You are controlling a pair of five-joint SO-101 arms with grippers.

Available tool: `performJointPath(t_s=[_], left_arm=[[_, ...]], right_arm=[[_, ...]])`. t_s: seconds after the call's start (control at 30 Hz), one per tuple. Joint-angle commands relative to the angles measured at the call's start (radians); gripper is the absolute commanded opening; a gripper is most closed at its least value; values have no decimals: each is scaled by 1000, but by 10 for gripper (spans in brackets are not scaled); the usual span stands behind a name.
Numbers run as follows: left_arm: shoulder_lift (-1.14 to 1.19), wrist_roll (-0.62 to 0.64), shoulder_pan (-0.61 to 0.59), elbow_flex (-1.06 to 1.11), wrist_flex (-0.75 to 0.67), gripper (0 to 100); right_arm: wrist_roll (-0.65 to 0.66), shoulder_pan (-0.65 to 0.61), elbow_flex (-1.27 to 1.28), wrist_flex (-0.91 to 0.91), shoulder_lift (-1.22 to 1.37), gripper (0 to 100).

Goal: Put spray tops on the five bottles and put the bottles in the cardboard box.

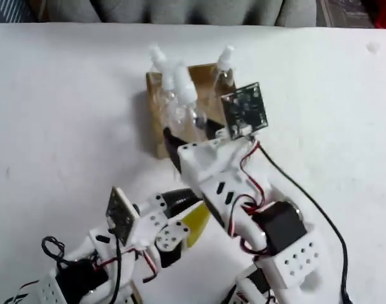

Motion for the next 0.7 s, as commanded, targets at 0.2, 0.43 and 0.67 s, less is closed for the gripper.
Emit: performJointPath(t_s=[0.2,0.43,0.67], left_arm=[[-18,-6,-79,18,-81,20],[-16,-6,-107,83,-130,20],[-16,-6,-111,91,-126,20]], right_arm=[[-9,-58,-170,255,-58,17],[-9,-51,-175,314,-64,17],[-9,-50,-178,325,-64,18]])
